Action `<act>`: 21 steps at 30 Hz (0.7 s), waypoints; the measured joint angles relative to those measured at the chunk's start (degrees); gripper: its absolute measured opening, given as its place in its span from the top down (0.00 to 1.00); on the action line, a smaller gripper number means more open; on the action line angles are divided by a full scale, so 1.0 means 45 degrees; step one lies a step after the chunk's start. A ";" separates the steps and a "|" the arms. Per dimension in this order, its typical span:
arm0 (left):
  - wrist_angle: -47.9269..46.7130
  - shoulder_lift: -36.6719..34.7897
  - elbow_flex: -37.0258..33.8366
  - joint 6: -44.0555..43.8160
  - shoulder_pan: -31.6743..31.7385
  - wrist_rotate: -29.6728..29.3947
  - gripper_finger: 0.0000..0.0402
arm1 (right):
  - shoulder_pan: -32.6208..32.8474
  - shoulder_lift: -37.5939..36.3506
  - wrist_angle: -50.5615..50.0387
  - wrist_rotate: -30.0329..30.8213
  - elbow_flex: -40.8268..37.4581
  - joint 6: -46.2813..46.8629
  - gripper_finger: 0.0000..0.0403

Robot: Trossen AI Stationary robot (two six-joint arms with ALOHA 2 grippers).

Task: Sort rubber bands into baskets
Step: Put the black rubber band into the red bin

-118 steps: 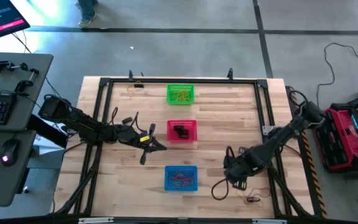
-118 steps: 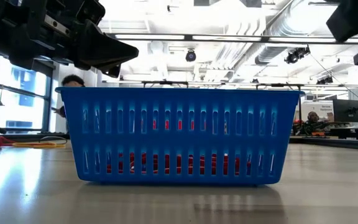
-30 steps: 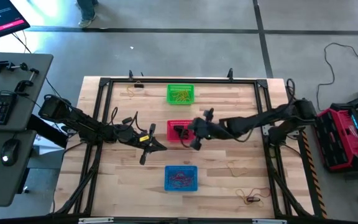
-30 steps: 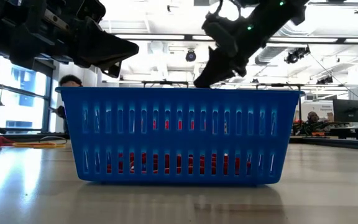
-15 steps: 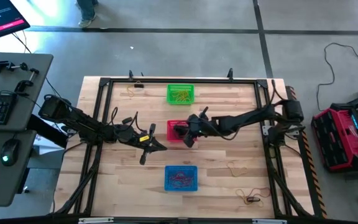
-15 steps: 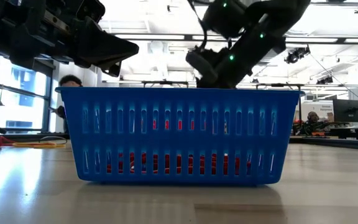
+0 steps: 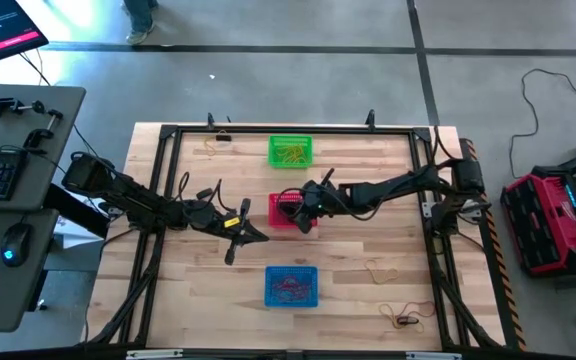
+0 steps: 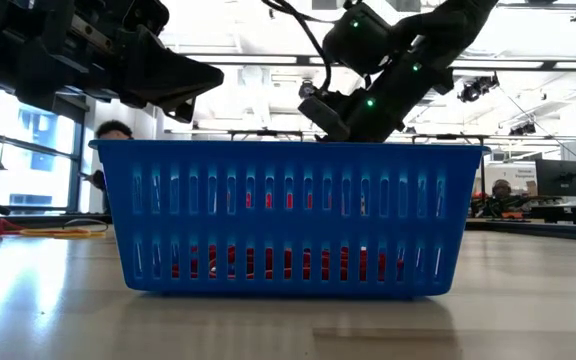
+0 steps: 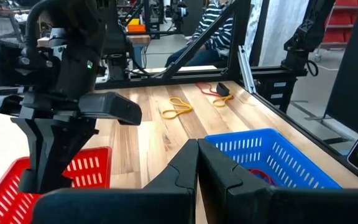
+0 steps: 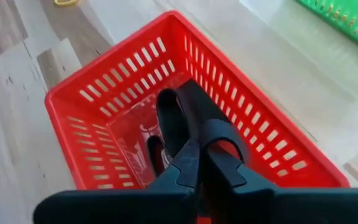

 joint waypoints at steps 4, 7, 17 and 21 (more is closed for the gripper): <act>0.0000 0.0000 0.0000 -0.0051 0.0000 0.0000 1.00 | 0.0018 0.0113 -0.0023 0.0000 0.0000 -0.0010 0.92; 0.0006 0.0000 0.0000 -0.0061 0.0000 0.0000 1.00 | 0.0019 0.0120 -0.0012 0.0005 0.0000 0.0009 0.82; -0.0008 -0.0062 0.0117 -0.0960 0.0132 -0.0067 1.00 | 0.0133 0.0095 -0.0365 -0.0032 0.0490 -0.1012 0.61; -0.0091 -0.0290 0.0133 -0.1362 0.0403 0.0197 1.00 | 0.0419 -0.0184 -0.0931 0.0510 0.0909 -0.1749 0.67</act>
